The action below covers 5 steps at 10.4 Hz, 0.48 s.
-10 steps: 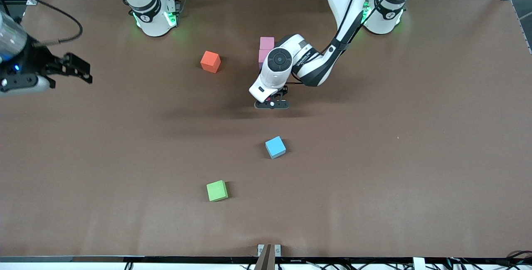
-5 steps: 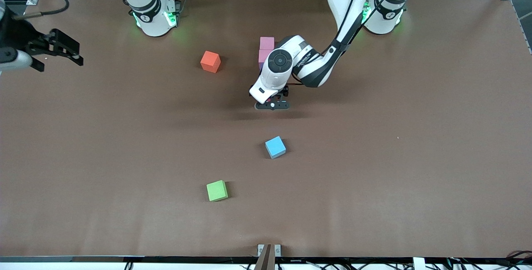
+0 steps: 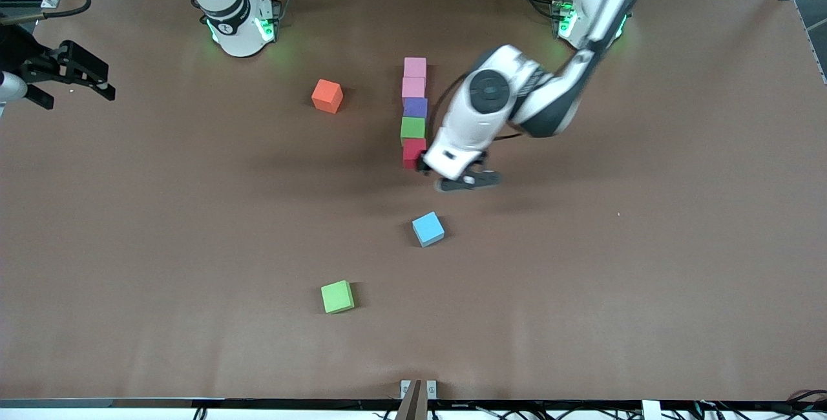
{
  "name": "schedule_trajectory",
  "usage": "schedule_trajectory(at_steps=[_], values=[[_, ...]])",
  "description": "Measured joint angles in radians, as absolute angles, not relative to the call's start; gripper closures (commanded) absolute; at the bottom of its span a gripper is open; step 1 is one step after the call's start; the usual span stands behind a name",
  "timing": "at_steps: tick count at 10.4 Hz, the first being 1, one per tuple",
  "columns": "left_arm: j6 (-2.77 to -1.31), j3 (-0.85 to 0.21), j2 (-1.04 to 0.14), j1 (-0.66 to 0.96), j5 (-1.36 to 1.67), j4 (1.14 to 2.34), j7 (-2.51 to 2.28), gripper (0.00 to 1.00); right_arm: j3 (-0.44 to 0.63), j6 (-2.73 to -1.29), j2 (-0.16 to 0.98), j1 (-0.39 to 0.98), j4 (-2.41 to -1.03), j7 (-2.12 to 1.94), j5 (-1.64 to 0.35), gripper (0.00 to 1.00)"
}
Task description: Arrange blocks into number 1
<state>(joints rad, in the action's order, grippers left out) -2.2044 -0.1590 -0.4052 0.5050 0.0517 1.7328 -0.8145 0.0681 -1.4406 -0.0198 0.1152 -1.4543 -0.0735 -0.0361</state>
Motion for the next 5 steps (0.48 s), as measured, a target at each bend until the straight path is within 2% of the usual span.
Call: schedule_trajectory(at_steps=[5], values=[[-2.000,-0.162,-0.223,0.200,0.008,1.734,-0.361,0.00,0.076,-1.520,-0.010,0.093,-1.482,-0.074,-0.036,0.00]])
